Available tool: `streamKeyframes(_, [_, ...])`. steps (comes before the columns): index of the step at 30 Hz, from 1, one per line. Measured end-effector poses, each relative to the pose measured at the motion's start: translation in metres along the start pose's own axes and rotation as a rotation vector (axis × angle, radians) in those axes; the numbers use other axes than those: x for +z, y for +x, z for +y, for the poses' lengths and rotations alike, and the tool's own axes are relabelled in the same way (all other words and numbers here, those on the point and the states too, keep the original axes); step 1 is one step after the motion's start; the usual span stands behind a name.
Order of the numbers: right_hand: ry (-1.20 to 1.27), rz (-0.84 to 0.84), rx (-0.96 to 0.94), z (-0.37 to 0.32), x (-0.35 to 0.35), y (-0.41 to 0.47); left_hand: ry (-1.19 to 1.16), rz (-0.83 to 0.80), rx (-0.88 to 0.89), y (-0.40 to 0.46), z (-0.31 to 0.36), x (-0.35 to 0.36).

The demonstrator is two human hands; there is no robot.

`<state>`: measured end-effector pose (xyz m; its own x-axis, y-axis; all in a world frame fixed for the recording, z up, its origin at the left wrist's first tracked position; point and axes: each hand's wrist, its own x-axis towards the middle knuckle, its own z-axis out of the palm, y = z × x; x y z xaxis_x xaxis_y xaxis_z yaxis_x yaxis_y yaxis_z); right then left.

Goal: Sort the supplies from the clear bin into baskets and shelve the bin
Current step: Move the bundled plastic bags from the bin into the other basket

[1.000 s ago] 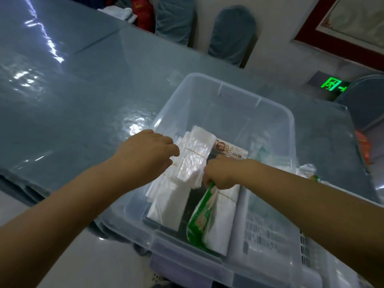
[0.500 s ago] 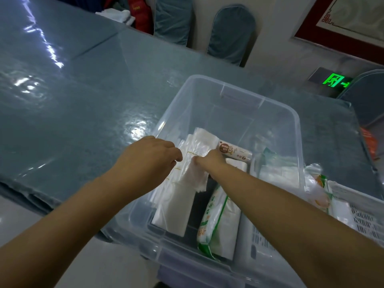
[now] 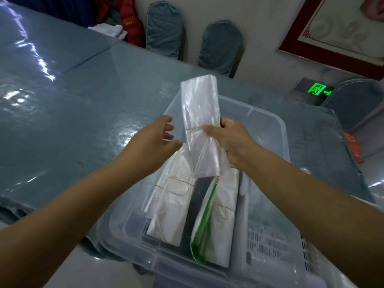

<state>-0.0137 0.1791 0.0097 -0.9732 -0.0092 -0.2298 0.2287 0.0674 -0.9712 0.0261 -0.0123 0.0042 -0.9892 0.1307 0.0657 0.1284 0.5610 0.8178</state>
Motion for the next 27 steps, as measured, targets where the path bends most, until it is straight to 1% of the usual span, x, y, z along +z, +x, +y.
streamKeyframes(2, [0.182,-0.098,-0.01,-0.008,0.007,-0.005,-0.173,-0.042,-0.079,0.014,0.009,0.006])
streamKeyframes(3, [0.239,-0.124,-0.029,-0.009,0.011,-0.005,-0.222,-0.041,-0.073,0.02,0.011,0.009])
streamKeyframes(5, [0.261,-0.125,-0.071,-0.009,0.017,-0.001,-0.293,0.018,-0.037,0.03,0.012,0.014])
streamKeyframes(6, [0.221,-0.095,-0.086,-0.007,0.018,0.003,-0.296,0.07,-0.02,0.034,0.01,0.014])
streamKeyframes(8, [0.003,0.022,-0.089,0.005,0.016,0.013,-0.145,0.218,0.014,0.043,0.004,0.011])
streamKeyframes(9, [-0.177,0.076,-0.094,0.015,0.014,0.017,-0.062,0.287,0.025,0.048,0.001,0.008])
streamKeyframes(10, [-0.381,0.092,-0.115,0.028,0.012,0.02,-0.034,0.326,0.026,0.051,-0.003,0.006])
streamKeyframes(11, [-0.609,0.046,-0.148,0.042,0.011,0.021,-0.066,0.331,0.019,0.054,-0.006,0.005])
streamKeyframes(13, [-1.023,-0.201,-0.235,0.07,0.017,0.016,-0.146,0.308,-0.006,0.057,-0.012,0.008])
streamKeyframes(14, [-1.153,-0.33,-0.287,0.082,0.024,0.013,-0.138,0.309,-0.01,0.057,-0.014,0.01])
streamKeyframes(15, [-1.222,-0.442,-0.325,0.091,0.032,0.01,-0.116,0.316,-0.007,0.057,-0.017,0.012])
streamKeyframes(16, [-1.284,-0.541,-0.361,0.1,0.042,0.009,-0.099,0.325,-0.001,0.057,-0.019,0.013])
streamKeyframes(18, [-1.499,-0.701,-0.447,0.109,0.057,0.011,-0.094,0.338,0.013,0.056,-0.02,0.013])
streamKeyframes(20, [-1.662,-0.754,-0.54,0.109,0.063,0.015,-0.1,0.332,0.02,0.055,-0.021,0.012])
streamKeyframes(22, [-1.749,-0.785,-0.591,0.102,0.058,0.016,-0.088,0.328,0.023,0.054,-0.021,0.012])
streamKeyframes(27, [-2.038,-0.99,-0.563,0.092,0.039,0.008,-0.061,0.347,0.068,0.052,-0.017,0.012])
